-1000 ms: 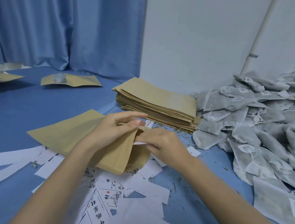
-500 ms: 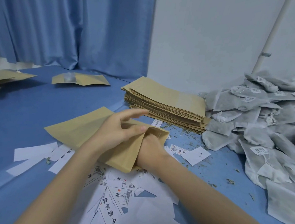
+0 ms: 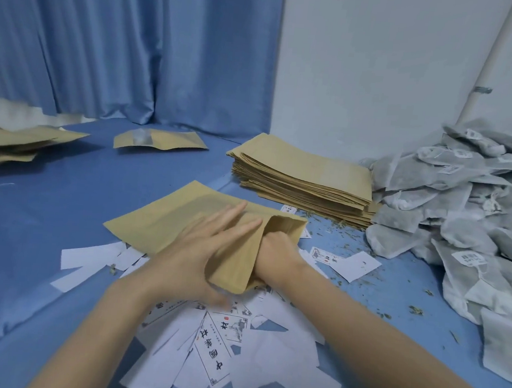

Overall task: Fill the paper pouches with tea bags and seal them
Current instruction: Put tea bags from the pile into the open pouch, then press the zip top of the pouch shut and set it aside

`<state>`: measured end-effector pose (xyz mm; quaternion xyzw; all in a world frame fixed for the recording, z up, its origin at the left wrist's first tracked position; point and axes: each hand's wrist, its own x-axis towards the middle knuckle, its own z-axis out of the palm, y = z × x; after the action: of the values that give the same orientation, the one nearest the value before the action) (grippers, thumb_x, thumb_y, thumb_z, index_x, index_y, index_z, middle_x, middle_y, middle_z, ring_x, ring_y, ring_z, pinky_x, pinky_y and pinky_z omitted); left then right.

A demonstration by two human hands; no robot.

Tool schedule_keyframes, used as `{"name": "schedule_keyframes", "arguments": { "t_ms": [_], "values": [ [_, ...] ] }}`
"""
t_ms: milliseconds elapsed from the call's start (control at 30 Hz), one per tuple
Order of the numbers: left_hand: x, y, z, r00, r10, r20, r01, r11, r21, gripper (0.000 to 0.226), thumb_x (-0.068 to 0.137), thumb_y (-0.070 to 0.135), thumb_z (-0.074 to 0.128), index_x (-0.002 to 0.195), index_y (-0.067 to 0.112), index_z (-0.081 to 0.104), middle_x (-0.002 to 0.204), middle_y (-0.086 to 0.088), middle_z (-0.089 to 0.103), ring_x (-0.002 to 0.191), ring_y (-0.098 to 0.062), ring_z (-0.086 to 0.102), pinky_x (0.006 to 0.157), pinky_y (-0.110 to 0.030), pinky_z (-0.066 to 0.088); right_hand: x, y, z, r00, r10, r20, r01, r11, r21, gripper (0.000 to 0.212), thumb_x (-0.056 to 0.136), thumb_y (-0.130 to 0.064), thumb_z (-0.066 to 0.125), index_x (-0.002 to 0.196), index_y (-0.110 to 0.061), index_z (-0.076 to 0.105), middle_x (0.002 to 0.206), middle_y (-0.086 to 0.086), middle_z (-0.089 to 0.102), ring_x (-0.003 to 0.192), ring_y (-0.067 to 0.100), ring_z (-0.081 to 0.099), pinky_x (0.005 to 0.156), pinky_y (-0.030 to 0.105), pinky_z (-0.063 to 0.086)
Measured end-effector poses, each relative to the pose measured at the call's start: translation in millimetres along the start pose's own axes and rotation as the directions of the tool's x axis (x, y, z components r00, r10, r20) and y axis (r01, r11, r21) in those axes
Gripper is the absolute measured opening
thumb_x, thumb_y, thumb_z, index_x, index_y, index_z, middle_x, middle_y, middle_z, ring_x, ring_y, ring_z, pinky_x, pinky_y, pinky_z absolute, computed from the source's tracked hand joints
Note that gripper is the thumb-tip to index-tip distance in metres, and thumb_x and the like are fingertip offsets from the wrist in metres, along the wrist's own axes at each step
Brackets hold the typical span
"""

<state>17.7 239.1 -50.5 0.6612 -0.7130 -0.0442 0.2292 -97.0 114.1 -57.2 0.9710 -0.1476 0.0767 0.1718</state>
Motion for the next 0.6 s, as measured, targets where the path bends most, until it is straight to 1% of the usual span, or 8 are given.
{"name": "schedule_keyframes", "arguments": {
  "t_ms": [33, 67, 133, 200, 300, 400, 500, 600],
  "values": [
    [0, 1, 3, 0.997, 0.024, -0.076, -0.024, 1.000, 0.002, 0.108, 0.062, 0.021, 0.082, 0.140, 0.055, 0.016, 0.152, 0.033, -0.003, 0.139, 0.011, 0.004, 0.113, -0.028, 0.020, 4, 3, 9, 0.998, 0.020, 0.059, -0.025, 0.996, 0.081, 0.013, 0.081, -0.013, 0.061, 0.092, -0.007, 0.066, 0.095, 0.010, 0.069, 0.096, 0.022, 0.062, 0.062, 0.026, 0.037],
    [-1, 2, 6, 0.988, 0.046, -0.150, -0.048, 0.999, -0.011, 0.101, 0.066, 0.010, 0.077, 0.142, 0.048, 0.022, 0.153, 0.030, 0.007, 0.139, 0.009, 0.014, 0.111, -0.028, 0.026, 6, 5, 12, 0.993, 0.033, 0.114, -0.055, 0.980, 0.192, 0.019, 0.087, -0.009, 0.051, 0.102, -0.006, 0.062, 0.104, 0.012, 0.066, 0.100, 0.027, 0.060, 0.069, 0.030, 0.042],
    [-1, 1, 8, 0.966, 0.060, -0.252, -0.077, 0.995, -0.060, 0.085, 0.073, -0.003, 0.068, 0.140, 0.040, 0.037, 0.150, 0.025, 0.025, 0.137, 0.008, 0.024, 0.109, -0.025, 0.031, 5, 10, 9, 0.989, 0.016, 0.144, -0.068, 0.928, 0.366, 0.024, 0.089, -0.011, 0.047, 0.109, -0.006, 0.060, 0.105, 0.013, 0.064, 0.096, 0.029, 0.060, 0.075, 0.035, 0.049],
    [1, 1, 7, 0.947, 0.076, -0.313, -0.109, 0.990, -0.089, 0.062, 0.082, 0.001, 0.065, 0.133, 0.034, 0.051, 0.145, 0.020, 0.037, 0.135, 0.006, 0.032, 0.109, -0.019, 0.031, 4, 20, -1, 0.991, 0.019, 0.133, -0.078, 0.888, 0.454, 0.028, 0.090, -0.016, 0.048, 0.114, -0.006, 0.059, 0.108, 0.015, 0.063, 0.097, 0.030, 0.059, 0.080, 0.038, 0.050],
    [10, 9, 1, 0.915, 0.091, -0.394, -0.158, 0.977, -0.141, 0.040, 0.090, 0.011, 0.060, 0.127, 0.027, 0.058, 0.138, 0.014, 0.048, 0.132, -0.002, 0.040, 0.110, -0.024, 0.033, 4, 39, -20, 0.997, 0.022, 0.071, -0.045, 0.938, 0.345, 0.029, 0.093, -0.015, 0.048, 0.116, -0.002, 0.059, 0.112, 0.018, 0.061, 0.101, 0.032, 0.058, 0.081, 0.039, 0.048],
    [23, 21, -11, 0.873, 0.102, -0.476, -0.209, 0.961, -0.179, 0.048, 0.087, -0.005, 0.060, 0.126, 0.024, 0.060, 0.132, 0.011, 0.056, 0.128, -0.005, 0.047, 0.107, -0.033, 0.039, 1, 54, -42, 0.999, 0.018, 0.045, -0.029, 0.966, 0.256, 0.028, 0.092, -0.008, 0.045, 0.117, -0.004, 0.057, 0.111, 0.019, 0.060, 0.100, 0.034, 0.058, 0.080, 0.041, 0.048],
    [36, 37, -30, 0.817, 0.144, -0.558, -0.291, 0.939, -0.184, 0.048, 0.086, -0.002, 0.055, 0.124, 0.028, 0.061, 0.126, 0.017, 0.060, 0.122, -0.002, 0.052, 0.100, -0.023, 0.044, -5, 69, -71, 0.999, 0.040, -0.016, -0.034, 0.965, 0.260, 0.019, 0.089, -0.008, 0.047, 0.101, -0.005, 0.063, 0.100, 0.016, 0.063, 0.093, 0.032, 0.058, 0.073, 0.037, 0.047],
    [49, 52, -55, 0.747, 0.058, -0.662, -0.305, 0.915, -0.264, 0.039, 0.087, 0.016, 0.055, 0.112, 0.044, 0.065, 0.113, 0.032, 0.061, 0.111, 0.008, 0.056, 0.093, -0.008, 0.039, -17, 94, -109, 0.954, 0.167, -0.249, -0.048, 0.906, 0.421, 0.016, 0.091, -0.024, 0.055, 0.090, -0.017, 0.070, 0.086, -0.002, 0.069, 0.082, 0.015, 0.060, 0.074, 0.030, 0.046]
  ]
}}
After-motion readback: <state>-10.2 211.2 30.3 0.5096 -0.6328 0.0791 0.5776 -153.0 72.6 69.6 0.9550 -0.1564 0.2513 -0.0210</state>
